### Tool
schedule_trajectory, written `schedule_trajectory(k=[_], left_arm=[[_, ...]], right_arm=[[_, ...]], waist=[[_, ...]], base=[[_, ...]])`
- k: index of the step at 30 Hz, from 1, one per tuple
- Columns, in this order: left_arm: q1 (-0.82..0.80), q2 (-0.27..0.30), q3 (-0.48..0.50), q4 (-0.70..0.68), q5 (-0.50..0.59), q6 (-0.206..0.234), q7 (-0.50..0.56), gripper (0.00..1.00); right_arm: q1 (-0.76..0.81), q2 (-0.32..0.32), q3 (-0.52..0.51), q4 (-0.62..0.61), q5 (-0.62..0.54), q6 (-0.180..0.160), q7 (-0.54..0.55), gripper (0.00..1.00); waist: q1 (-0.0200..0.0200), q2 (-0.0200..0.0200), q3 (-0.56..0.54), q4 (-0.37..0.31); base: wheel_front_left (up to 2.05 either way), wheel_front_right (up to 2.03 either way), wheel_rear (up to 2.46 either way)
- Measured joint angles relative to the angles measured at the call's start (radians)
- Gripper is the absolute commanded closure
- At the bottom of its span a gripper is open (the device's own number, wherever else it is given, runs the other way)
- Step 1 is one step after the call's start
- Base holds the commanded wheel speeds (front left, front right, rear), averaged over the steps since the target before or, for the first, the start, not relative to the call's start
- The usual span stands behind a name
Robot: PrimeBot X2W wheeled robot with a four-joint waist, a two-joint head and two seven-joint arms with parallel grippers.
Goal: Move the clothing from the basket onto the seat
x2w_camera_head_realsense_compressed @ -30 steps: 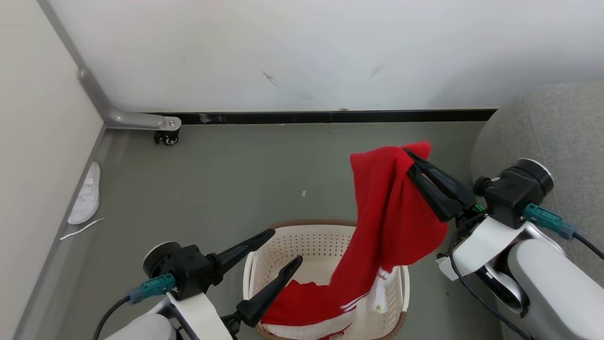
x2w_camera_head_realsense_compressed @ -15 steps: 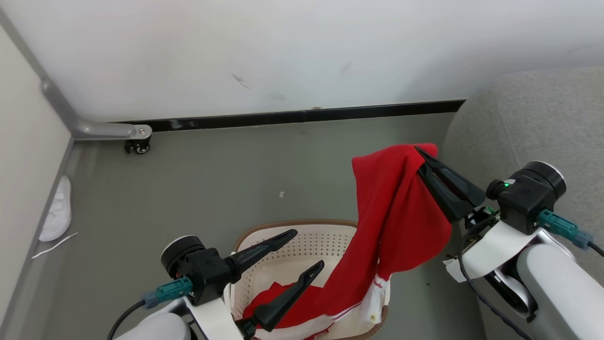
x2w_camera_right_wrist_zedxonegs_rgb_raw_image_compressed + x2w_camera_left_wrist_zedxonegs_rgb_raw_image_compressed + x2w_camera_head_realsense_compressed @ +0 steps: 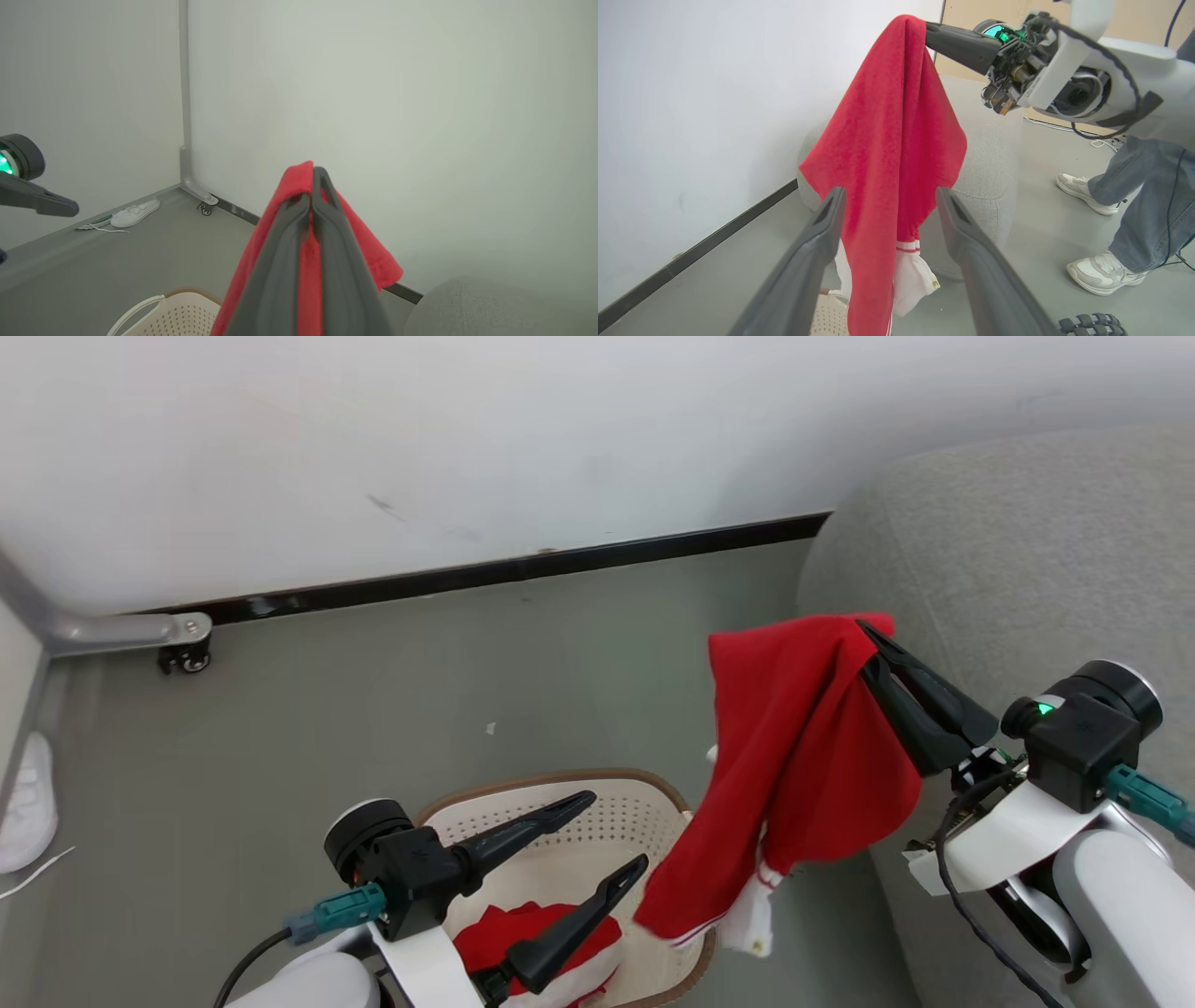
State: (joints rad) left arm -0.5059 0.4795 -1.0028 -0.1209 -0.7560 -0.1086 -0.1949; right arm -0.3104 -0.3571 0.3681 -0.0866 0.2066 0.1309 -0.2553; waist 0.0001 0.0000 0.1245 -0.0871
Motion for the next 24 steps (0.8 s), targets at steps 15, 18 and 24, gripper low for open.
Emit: schedule_trajectory(k=[15,18,24], left_arm=[[0.001,0.016,0.006,0.004,0.0,0.001,-0.001,0.0],[0.002,0.023,0.013,0.004,0.0,0.007,-0.002,0.0],[0.006,0.027,0.022,0.004,-0.001,0.022,-0.009,0.0]], right_arm=[[0.016,0.0,-0.033,-0.036,-0.005,0.0,0.0,1.0],[0.023,0.0,-0.034,-0.038,-0.005,0.0,0.0,1.0],[0.023,-0.005,-0.035,-0.047,-0.005,0.0,0.0,1.0]], waist=[[0.0,0.0,0.001,-0.116],[0.0,0.0,0.001,-0.137],[0.0,0.0,0.002,-0.175]], base=[[0.0,0.0,0.0],[0.0,0.0,0.0],[0.0,0.0,0.0]])
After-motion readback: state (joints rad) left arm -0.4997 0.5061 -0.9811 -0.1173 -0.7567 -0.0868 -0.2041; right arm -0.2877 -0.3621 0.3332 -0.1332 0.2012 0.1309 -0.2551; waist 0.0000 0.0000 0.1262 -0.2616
